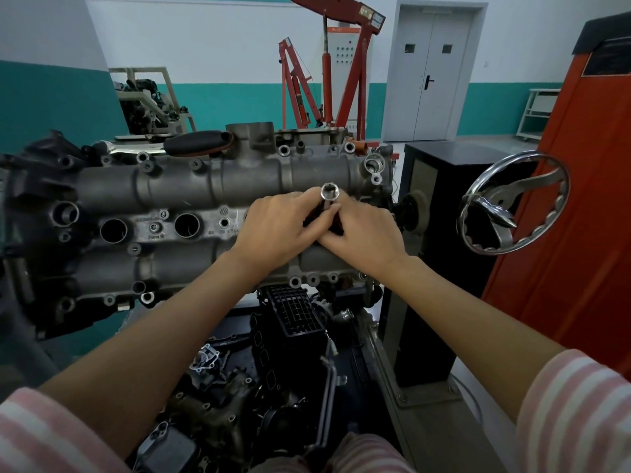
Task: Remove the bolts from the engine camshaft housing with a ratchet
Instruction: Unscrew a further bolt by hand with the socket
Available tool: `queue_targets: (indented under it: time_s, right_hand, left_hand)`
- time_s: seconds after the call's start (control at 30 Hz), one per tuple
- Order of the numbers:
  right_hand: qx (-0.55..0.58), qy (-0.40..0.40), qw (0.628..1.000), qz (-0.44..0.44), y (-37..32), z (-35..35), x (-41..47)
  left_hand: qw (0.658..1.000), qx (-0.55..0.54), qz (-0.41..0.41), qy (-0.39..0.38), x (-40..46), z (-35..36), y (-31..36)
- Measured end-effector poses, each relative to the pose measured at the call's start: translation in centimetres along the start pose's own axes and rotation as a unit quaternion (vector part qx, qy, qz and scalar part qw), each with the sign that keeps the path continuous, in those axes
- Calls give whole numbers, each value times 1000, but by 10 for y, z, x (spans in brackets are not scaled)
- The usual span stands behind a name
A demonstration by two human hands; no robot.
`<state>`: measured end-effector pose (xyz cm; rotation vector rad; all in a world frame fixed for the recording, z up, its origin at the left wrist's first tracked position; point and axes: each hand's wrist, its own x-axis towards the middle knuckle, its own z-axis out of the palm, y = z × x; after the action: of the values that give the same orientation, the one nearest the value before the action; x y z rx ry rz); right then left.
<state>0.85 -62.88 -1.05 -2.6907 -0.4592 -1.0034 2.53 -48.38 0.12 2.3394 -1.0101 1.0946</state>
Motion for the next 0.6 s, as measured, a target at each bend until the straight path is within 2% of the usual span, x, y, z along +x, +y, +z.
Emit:
queue_targets:
  time_s: [0.17, 0.6]
  right_hand:
    - [36, 25, 999, -23, -2, -2, -4]
    - [0, 10, 1000, -7, -2, -1, -2]
  left_hand:
    - [1000, -2, -1, -4, -1, 0, -1]
    - [1000, -3, -12, -18, 1, 0, -1]
